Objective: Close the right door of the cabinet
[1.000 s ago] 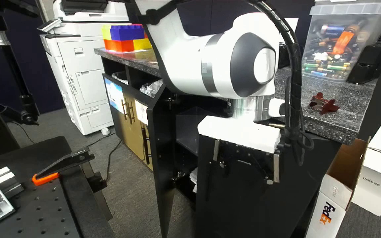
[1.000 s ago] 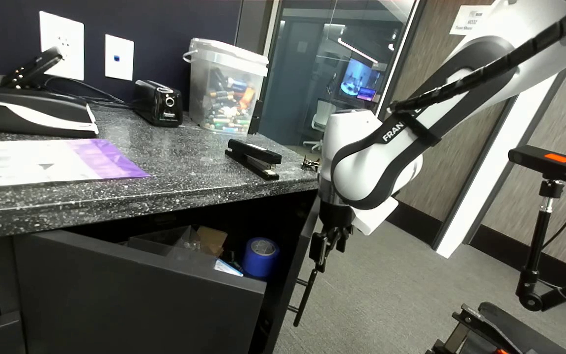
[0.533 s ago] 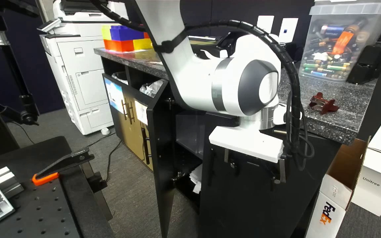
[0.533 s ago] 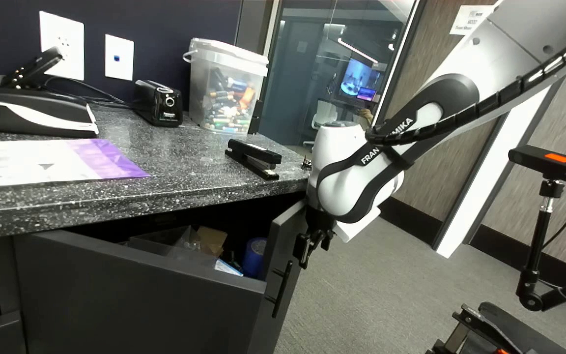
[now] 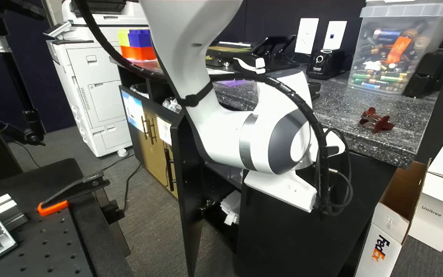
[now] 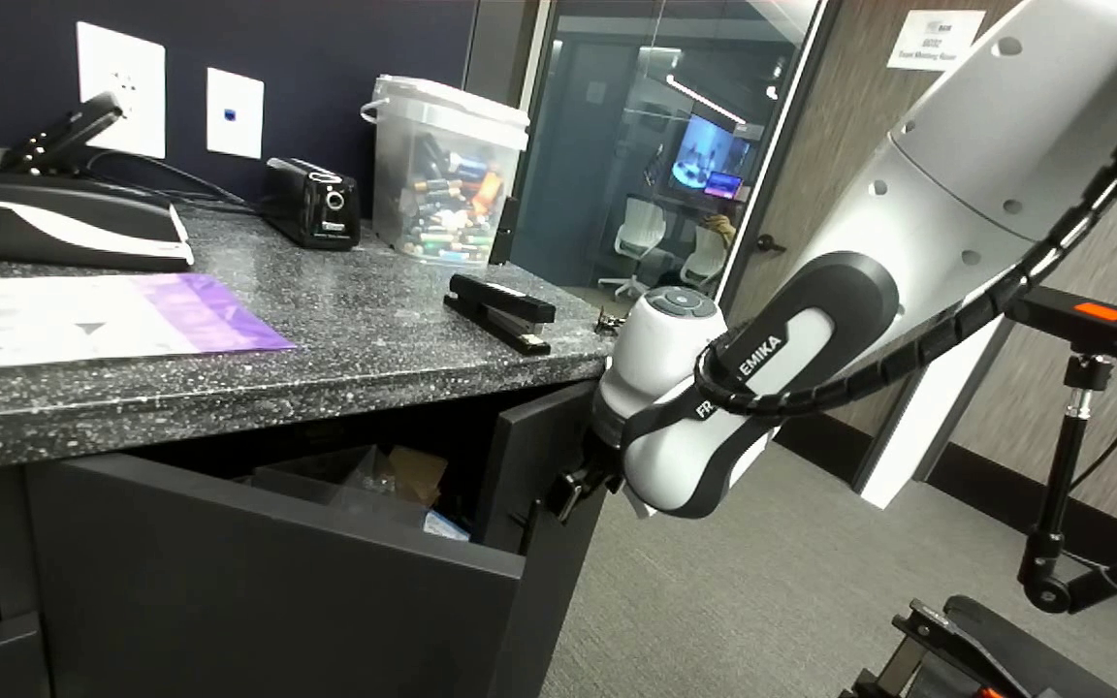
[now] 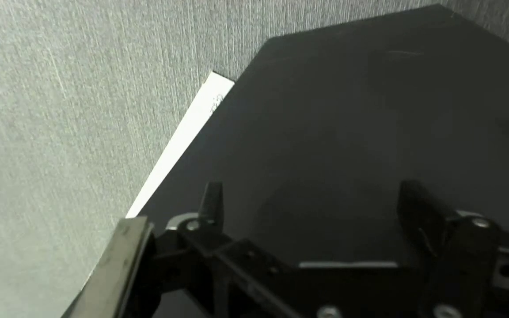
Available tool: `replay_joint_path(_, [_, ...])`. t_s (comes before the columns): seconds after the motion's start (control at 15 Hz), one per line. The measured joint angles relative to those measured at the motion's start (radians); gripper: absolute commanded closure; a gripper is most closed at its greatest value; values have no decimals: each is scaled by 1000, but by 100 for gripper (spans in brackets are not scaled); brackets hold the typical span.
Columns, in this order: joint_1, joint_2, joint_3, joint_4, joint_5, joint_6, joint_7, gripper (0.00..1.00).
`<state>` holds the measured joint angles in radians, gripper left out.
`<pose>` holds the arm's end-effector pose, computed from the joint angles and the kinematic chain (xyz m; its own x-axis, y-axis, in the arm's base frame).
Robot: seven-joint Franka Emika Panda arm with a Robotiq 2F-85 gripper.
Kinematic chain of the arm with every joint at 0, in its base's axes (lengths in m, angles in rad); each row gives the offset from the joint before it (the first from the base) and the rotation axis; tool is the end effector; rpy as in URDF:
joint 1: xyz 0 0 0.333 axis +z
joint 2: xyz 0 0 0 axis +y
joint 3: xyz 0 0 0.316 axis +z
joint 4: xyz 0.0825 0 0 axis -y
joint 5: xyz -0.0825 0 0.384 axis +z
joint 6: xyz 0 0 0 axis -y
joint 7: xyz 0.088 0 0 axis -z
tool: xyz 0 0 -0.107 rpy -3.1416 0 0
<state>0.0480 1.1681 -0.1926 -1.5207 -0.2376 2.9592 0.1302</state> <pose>0.6777 -0.0630 -0.0016 0.9604 0.1226 0.2503 0.0602 -0.9680 0.2435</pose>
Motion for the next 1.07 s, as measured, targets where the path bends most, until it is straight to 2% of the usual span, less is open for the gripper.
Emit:
replay_joint_path(0.2, [35, 43, -23, 18, 59, 160, 33, 0])
replay_joint_path(0.33, [66, 58, -45, 19, 103, 221, 31, 0])
replay_joint_path(0.53, [110, 73, -85, 4, 159, 268, 31, 0])
replay_joint_path(0.67, [118, 69, -83, -9, 193, 279, 31, 0])
replay_joint_path(0.87, [87, -8, -9, -100, 207, 230, 21, 0])
replay_joint_path(1.07, [14, -162, 104, -218, 207, 87, -28, 0])
